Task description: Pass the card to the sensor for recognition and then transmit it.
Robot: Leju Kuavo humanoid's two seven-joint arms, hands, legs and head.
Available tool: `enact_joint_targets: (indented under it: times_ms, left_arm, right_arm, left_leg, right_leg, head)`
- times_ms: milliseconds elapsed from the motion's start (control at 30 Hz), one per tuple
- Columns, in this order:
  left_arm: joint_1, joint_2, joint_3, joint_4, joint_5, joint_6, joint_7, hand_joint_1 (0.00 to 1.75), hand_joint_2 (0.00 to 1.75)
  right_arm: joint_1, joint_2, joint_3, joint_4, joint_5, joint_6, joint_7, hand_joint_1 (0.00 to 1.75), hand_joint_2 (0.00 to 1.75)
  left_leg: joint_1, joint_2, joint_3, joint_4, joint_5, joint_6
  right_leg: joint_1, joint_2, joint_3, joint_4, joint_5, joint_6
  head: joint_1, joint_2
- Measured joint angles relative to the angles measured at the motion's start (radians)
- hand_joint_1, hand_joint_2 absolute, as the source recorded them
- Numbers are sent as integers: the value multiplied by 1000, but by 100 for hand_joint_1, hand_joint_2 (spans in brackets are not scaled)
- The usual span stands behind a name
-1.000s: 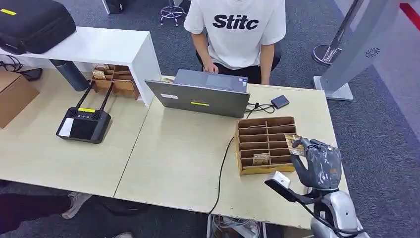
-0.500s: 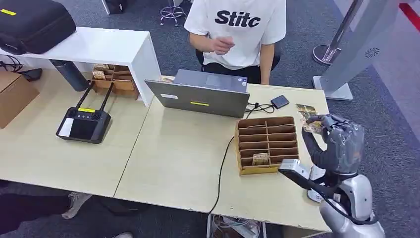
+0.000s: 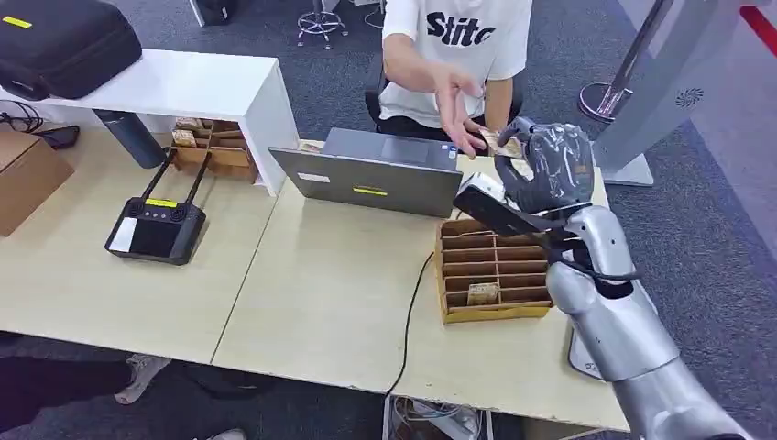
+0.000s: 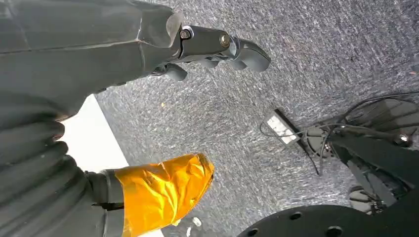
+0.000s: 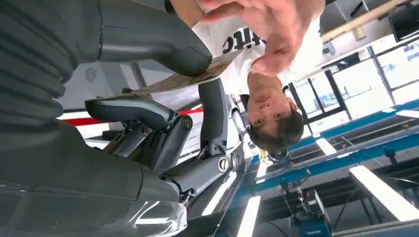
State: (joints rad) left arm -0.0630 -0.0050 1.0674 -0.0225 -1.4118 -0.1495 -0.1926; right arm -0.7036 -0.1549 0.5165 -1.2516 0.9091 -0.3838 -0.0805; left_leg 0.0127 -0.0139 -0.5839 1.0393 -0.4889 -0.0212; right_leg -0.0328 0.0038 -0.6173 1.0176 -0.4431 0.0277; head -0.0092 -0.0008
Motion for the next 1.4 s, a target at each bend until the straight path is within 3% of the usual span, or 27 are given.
enact_joint_targets:
  times_ms: [267, 933, 967, 1000, 1233, 1400]
  left_arm:
    - [-10, -3, 0, 0, -32, 0, 24, 0, 175]
    - [-13, -13, 14, 0, -77, -1, 34, 0, 175]
    - [-14, -13, 17, 0, -78, -1, 33, 0, 175]
    - [-15, -13, 22, 0, -79, -2, 32, 0, 175]
    - [-15, -14, 40, 0, -80, -6, 31, 0, 175]
    - [-7, -14, 60, 0, -81, 1, 23, 0, 175]
  right_arm:
    - [-65, 34, 30, 92, 0, 66, 49, 175, 175]
    - [-93, 64, 72, 183, 6, 73, 52, 175, 175]
    - [-93, 64, 72, 186, 6, 73, 52, 155, 175]
    - [-93, 64, 72, 187, 7, 73, 52, 0, 175]
    - [-86, 64, 71, 181, -2, 62, 58, 0, 175]
    - [-27, 56, 50, 86, -44, 16, 34, 0, 175]
  left_leg:
    - [0, 1, 0, 0, 0, 0]
    - [0, -1, -1, 0, -1, 0]
    - [0, -1, -1, 0, -1, 0]
    - [0, -1, -1, 0, -1, 0]
    - [0, 0, 0, 0, 0, 0]
    - [0, 0, 0, 0, -1, 0]
  right_leg:
    - [0, 0, -1, 0, 0, 0]
    - [0, -1, -1, -1, 0, 1]
    - [0, -1, -1, -1, 0, 1]
    - [0, -1, -1, -1, 0, 1]
    - [0, 0, -1, -1, 0, 0]
    - [0, 0, -1, -1, 0, 0]
  head:
    - [0, 0]
    - [0, 0]
    - [0, 0]
    - [0, 0]
    - [0, 0]
    - [0, 0]
